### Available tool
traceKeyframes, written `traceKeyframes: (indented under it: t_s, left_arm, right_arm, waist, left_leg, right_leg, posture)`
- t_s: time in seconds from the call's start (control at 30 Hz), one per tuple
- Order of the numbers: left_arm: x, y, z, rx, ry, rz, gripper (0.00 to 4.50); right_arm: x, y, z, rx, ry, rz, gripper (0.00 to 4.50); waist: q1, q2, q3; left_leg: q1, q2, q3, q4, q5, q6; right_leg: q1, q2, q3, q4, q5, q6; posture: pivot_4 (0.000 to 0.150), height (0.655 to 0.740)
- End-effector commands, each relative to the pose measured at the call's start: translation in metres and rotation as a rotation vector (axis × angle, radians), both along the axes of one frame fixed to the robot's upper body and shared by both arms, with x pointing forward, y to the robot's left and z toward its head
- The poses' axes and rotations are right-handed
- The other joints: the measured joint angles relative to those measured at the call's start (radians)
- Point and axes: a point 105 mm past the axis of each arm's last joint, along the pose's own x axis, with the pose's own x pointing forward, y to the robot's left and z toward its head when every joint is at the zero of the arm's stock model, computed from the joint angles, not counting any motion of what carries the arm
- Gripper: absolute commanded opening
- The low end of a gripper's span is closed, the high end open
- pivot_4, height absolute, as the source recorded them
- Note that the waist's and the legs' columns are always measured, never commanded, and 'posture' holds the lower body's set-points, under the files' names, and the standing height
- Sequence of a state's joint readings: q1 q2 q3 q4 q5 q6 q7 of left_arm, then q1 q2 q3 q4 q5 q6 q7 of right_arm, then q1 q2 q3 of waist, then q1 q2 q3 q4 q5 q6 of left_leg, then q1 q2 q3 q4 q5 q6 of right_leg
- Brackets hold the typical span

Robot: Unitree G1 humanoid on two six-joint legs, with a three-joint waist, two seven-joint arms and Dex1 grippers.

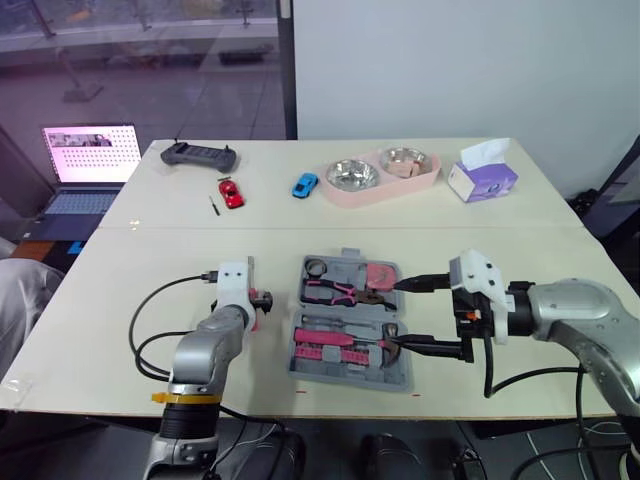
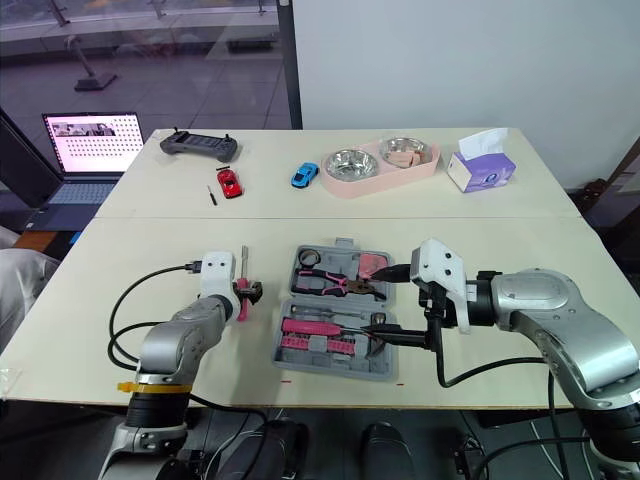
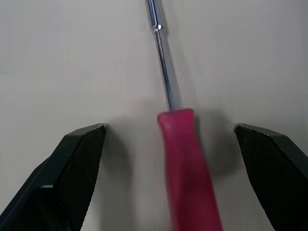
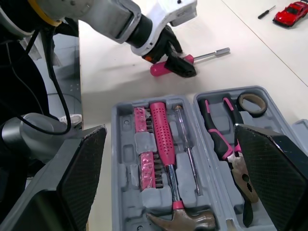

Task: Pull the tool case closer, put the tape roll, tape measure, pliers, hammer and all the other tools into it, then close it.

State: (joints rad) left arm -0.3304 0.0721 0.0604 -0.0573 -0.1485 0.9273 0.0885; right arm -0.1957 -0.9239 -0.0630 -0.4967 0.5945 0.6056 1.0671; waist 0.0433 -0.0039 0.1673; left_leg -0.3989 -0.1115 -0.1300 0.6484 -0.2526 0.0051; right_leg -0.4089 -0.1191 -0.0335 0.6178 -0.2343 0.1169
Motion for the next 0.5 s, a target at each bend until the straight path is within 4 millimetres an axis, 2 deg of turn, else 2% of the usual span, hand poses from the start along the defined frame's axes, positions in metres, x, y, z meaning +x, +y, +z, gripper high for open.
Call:
traceKeyframes:
  t_s: [0.03,0.27,0.3,0.37,0.5]
  left_arm:
    - [-0.0021,-0.0038,-0.0102,-0.003,0.049,-0.017,4.48]
    - [-0.0026,-0.0094,-0.0184,0.004,0.091,-0.041,4.48]
    - [-0.0025,-0.0096,-0.0184,0.003,0.092,-0.041,3.94]
    - [-0.0025,-0.0098,-0.0184,0.001,0.092,-0.042,3.17]
    - [-0.0030,-0.0109,-0.0185,-0.007,0.095,-0.045,1.06]
  right_arm:
    - [-0.0028,-0.0004,0.0126,-0.003,-0.048,0.006,4.50]
    - [-0.0028,-0.0002,0.0136,-0.002,-0.049,-0.001,4.50]
    - [-0.0027,-0.0004,0.0135,-0.002,-0.049,-0.002,4.50]
    - [-0.0024,-0.0005,0.0135,-0.001,-0.049,-0.004,4.50]
    - [-0.0012,-0.0014,0.0125,-0.003,-0.050,-0.012,4.50]
  waist:
    - [0.000,0.000,0.000]
    - [0.000,0.001,-0.001]
    - [0.000,0.001,-0.001]
    - [0.000,0.001,-0.001]
    - [0.000,0.001,-0.001]
  left_leg:
    - [0.000,0.000,0.000,0.000,0.000,0.000]
    - [0.004,0.000,0.000,0.000,0.000,0.000]
    - [0.005,0.000,0.000,0.000,0.000,0.000]
    - [0.005,0.000,0.000,0.000,0.000,0.000]
    - [0.005,0.000,0.000,0.000,0.000,0.000]
  right_leg:
    - [0.000,0.000,0.000,0.000,0.000,0.000]
    - [0.004,0.000,0.000,0.000,0.000,0.000]
    - [0.004,0.000,0.000,0.000,0.000,0.000]
    - [0.004,0.000,0.000,0.000,0.000,0.000]
    - [0.004,0.000,0.000,0.000,0.000,0.000]
  posture:
    - [0.150,0.7400]
    - [0.150,0.7400]
    - [0.150,0.7400]
    - [0.150,0.7400]
    - [0.150,0.7400]
